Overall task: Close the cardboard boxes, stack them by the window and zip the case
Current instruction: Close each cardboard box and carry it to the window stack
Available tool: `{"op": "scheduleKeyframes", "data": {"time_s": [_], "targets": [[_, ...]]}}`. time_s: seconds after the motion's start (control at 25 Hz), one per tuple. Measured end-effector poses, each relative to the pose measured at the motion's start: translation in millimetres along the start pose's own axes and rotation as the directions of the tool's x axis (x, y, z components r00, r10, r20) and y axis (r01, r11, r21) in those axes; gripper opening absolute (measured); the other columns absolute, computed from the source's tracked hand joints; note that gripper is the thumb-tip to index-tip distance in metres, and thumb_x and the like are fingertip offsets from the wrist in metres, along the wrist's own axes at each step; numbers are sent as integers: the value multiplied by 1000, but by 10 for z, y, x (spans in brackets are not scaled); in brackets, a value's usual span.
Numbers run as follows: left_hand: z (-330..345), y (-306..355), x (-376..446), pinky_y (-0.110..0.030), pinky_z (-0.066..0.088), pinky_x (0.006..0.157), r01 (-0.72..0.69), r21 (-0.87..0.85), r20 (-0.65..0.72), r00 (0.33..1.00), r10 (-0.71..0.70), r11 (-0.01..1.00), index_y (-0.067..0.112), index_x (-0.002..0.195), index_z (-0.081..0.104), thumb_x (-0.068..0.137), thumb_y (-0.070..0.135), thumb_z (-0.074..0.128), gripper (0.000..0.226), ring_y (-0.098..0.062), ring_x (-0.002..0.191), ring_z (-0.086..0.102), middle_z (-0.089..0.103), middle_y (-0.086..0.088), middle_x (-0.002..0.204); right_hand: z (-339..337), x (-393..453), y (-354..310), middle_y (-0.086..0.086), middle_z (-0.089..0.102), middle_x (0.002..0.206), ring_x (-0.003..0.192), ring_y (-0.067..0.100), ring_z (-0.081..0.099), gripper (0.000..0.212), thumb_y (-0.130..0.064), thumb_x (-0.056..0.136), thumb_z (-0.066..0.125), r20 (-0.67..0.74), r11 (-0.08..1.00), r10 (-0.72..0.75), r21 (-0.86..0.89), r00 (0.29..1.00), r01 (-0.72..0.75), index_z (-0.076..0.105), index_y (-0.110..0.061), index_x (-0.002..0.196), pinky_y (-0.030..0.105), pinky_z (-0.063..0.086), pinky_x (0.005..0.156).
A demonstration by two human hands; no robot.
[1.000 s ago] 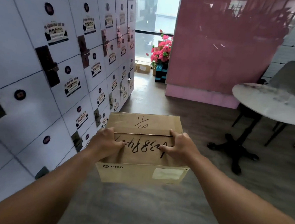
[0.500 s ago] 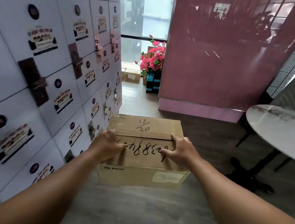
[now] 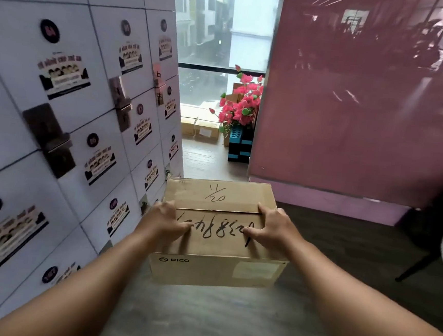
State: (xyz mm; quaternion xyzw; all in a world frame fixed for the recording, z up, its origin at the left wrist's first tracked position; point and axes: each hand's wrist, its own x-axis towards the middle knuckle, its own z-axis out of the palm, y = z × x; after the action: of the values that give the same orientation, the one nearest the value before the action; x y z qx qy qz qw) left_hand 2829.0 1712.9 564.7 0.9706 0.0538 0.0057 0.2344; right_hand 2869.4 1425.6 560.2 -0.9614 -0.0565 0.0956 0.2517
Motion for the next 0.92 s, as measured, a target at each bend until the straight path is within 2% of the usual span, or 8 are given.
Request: {"op": "scheduleKeyframes", "data": {"time_s": [0.12, 0.2, 0.28, 0.48, 0.68, 0.84, 0.92], "targets": [[-9, -22, 880, -38, 55, 79, 28, -16, -9, 1000, -28, 999, 17, 96, 59, 78, 48, 74, 39, -21, 90, 59, 59, -7, 106, -143, 923, -30, 6, 43, 108, 106, 28, 55, 82, -70, 71, 72, 5, 1000, -27, -13, 1000, 27, 49, -29, 138, 32, 43, 86], [7, -93, 1509, -40, 56, 78, 28, -10, -7, 1000, -28, 1000, 17, 96, 59, 78, 49, 74, 39, -19, 88, 60, 62, -6, 102, -191, 1581, -72, 6, 44, 107, 101, 26, 52, 80, -71, 72, 72, 11, 999, -46, -27, 999, 46, 50, -28, 136, 31, 40, 83], [14, -173, 2134, -40, 57, 77, 22, -18, -19, 1000, -22, 1000, 17, 95, 59, 78, 49, 75, 39, -18, 86, 60, 63, -5, 98, -231, 2216, -129, 8, 47, 111, 105, 27, 52, 80, -70, 73, 72, 11, 998, -58, -35, 998, 58, 50, -26, 136, 31, 39, 83], [-102, -287, 3634, -29, 47, 65, 3, -20, -17, 1000, -3, 1000, 20, 92, 55, 78, 51, 74, 38, -16, 85, 56, 58, -6, 104, -443, 3628, -359, 8, 44, 105, 114, 32, 52, 74, -66, 75, 73, 7, 998, -34, -45, 999, 34, 52, -27, 134, 30, 38, 83], [-248, -326, 5029, -31, 46, 68, 3, -4, -5, 1000, -3, 1000, 21, 96, 56, 78, 54, 73, 41, -18, 87, 56, 55, -3, 99, -689, 4930, -526, 8, 44, 108, 113, 32, 53, 85, -70, 73, 72, -12, 999, -13, -49, 1000, 12, 48, -27, 142, 35, 44, 90], [-143, -355, 6208, -28, 37, 58, 12, 25, 11, 1000, -13, 1000, 23, 88, 52, 77, 55, 72, 39, -13, 80, 52, 53, 1, 90, -785, 6095, -485, 15, 51, 126, 118, 32, 52, 90, -70, 71, 73, 5, 1000, -6, -10, 1000, 6, 47, -25, 144, 38, 45, 99], [-95, -334, 6775, -28, 38, 58, 25, 22, 12, 1000, -25, 999, 24, 86, 51, 77, 54, 73, 38, -11, 78, 51, 53, 2, 88, -852, 6688, -444, 16, 50, 129, 119, 32, 52, 90, -68, 72, 74, 0, 1000, -23, -1, 1000, 23, 47, -24, 145, 38, 45, 100]]}}
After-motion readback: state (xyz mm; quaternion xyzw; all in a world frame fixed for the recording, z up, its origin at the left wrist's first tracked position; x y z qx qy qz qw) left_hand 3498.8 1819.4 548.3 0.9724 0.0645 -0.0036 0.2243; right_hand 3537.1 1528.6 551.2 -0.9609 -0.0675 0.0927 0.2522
